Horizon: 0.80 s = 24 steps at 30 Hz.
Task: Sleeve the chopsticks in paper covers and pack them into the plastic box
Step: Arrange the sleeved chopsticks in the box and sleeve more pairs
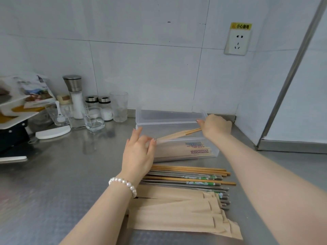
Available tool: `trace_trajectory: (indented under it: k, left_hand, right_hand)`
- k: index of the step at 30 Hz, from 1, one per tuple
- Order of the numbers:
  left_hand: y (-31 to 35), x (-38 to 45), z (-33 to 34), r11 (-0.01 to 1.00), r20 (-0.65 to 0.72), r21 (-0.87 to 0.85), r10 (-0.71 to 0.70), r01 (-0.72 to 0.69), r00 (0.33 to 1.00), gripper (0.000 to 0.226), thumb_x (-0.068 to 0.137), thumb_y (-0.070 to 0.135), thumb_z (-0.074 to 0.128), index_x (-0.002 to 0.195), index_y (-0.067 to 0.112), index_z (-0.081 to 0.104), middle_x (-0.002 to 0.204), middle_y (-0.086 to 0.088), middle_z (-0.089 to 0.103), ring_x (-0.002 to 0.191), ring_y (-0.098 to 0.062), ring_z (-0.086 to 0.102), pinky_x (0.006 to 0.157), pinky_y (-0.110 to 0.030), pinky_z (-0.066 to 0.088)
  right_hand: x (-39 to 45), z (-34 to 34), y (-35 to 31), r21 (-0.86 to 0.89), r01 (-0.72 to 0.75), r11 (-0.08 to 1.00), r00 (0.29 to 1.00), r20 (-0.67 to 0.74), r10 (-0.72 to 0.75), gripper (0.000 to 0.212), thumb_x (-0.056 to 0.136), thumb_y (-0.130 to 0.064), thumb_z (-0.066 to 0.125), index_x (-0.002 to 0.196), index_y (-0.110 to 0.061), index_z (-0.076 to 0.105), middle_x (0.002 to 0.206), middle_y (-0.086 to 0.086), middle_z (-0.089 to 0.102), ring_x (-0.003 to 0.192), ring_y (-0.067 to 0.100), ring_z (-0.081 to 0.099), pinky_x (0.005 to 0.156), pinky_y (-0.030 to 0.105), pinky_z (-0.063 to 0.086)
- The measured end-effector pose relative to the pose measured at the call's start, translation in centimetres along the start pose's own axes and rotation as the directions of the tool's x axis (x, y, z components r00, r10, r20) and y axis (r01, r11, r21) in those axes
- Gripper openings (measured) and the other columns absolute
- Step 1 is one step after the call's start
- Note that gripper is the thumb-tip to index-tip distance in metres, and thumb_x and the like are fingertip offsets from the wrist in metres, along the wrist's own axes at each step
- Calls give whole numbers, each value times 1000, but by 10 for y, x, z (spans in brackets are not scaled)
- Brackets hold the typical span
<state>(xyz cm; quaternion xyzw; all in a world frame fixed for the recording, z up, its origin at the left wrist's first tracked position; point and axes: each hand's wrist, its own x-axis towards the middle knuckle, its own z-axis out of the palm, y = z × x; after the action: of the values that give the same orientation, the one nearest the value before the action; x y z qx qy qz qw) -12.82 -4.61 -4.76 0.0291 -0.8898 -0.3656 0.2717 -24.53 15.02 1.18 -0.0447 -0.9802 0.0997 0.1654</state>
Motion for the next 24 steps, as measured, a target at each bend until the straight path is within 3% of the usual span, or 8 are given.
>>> trace_trajectory:
  k: [3, 6, 10, 14, 17, 19, 22, 24]
  left_hand:
    - [0, 0, 1, 1000, -9, 12, 4, -3, 1000, 29, 95, 31, 42, 110, 14, 61, 151, -5, 26, 142, -20, 15, 112, -45, 20]
    - [-3, 1, 2, 999, -7, 32, 23, -22, 1000, 31, 95, 31, 40, 114, 14, 59, 151, -6, 25, 142, -21, 15, 114, -41, 13]
    - [-5, 1, 4, 993, 11, 100, 54, -55, 998, 36, 95, 34, 39, 119, 14, 56, 152, -7, 23, 142, -23, 15, 113, -41, 10]
    - [-2, 1, 4, 990, 9, 127, 55, -56, 998, 39, 95, 36, 40, 126, 15, 52, 152, -8, 22, 142, -24, 13, 113, -42, 10]
    - [2, -2, 4, 983, -5, 173, 65, -63, 998, 49, 93, 45, 37, 134, 18, 44, 153, -9, 19, 143, -24, 6, 113, -46, 6]
    - [8, -5, 1, 970, -53, 192, 159, -146, 986, 55, 88, 51, 36, 132, 19, 46, 149, -10, 29, 141, -27, 15, 112, -47, 11]
    - [27, -11, -4, 915, -93, 184, 379, -358, 921, 48, 81, 52, 44, 110, 18, 62, 120, -5, 57, 114, -29, 49, 94, -42, 36]
    - [38, -18, -4, 877, 49, 96, 469, -471, 882, 45, 77, 56, 49, 96, 19, 67, 98, 1, 62, 92, -22, 54, 81, -40, 43]
  right_hand:
    - [-3, -7, -6, -148, 78, 986, 992, 112, -62, 50, 97, -51, 21, 83, -14, 52, 83, 6, 60, 89, 26, 54, 90, 38, 31]
    - [-1, -9, -10, -171, 88, 981, 981, 186, -55, 56, 97, -54, 15, 90, -15, 56, 73, 3, 50, 81, 24, 47, 87, 38, 30]
    - [2, -17, -4, -149, 89, 985, 990, 118, -71, 67, 94, -58, 14, 119, -12, 56, 119, 14, 48, 110, 31, 50, 91, 39, 34]
    - [0, -31, 14, 41, 124, 991, 992, -27, -123, 62, 95, -55, 18, 112, -11, 59, 118, 17, 45, 111, 37, 48, 92, 41, 36]
    - [-12, -37, 28, 192, 209, 959, 973, -141, -184, 49, 96, -48, 29, 91, -12, 60, 103, 14, 48, 101, 37, 51, 87, 41, 41]
    - [-25, -39, 33, 290, 274, 917, 957, -175, -231, 37, 96, -43, 36, 80, -16, 57, 92, 9, 46, 93, 34, 52, 82, 39, 43]
    - [-46, -40, 39, 414, 321, 852, 946, -180, -269, 22, 93, -28, 49, 90, -14, 66, 91, 6, 51, 84, 22, 51, 76, 30, 40]
    - [-59, -38, 41, 510, 324, 797, 946, -148, -290, 14, 88, -18, 57, 89, -14, 70, 85, 2, 60, 75, 15, 51, 69, 26, 40]
